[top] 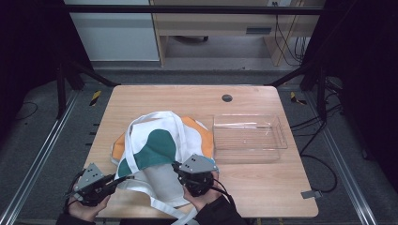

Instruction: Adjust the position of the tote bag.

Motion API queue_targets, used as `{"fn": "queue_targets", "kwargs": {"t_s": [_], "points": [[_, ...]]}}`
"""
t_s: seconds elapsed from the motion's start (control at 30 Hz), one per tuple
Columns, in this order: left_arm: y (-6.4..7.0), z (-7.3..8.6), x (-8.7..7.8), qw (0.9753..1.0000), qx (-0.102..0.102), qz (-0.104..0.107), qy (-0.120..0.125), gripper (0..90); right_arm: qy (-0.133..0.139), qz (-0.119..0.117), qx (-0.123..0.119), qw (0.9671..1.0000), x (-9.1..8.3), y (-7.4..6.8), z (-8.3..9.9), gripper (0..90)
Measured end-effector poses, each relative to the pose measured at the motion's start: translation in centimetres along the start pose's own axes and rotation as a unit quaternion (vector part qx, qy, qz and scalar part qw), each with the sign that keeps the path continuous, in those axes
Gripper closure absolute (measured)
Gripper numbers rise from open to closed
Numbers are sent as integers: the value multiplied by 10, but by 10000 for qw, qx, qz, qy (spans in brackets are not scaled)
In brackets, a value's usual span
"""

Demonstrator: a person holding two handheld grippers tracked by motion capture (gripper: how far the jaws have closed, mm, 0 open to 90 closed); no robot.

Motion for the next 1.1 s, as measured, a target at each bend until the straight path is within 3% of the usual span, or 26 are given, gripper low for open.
{"fn": "queue_targets", "kwargs": {"t_s": [0.23, 0.47, 0.67, 0.87, 0.93, 1.1], "points": [[2, -2, 1, 10000, -25, 23, 12, 843, 147, 61, -2, 9999, -7, 1, -13, 884], [1, -1, 1, 10000, -85, 39, 12, 859, -67, -8, 95, 9999, 8, 2, 8, 865], [1, 0, 1, 10000, -80, 38, 4, 861, -158, 7, -19, 9999, 15, -1, 17, 761], [1, -1, 0, 10000, -37, 36, 32, 861, -179, 186, -111, 9996, 28, -2, 23, 669], [1, -1, 0, 10000, -68, 53, 46, 861, -189, 270, -181, 9993, 33, -1, 24, 681], [2, -1, 0, 10000, -35, 66, 64, 859, -208, 511, -331, 9979, 38, 3, 25, 845]]}}
Point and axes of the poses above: each handheld gripper's, and its own axes: x roughly forward along the jaws, z roughly out of its underside, y roughly to its right, the point moved 10 cm from there along x, roughly forward along the jaws, and after that the axes turned 5 degrees about -y, right-handed, at the moved point
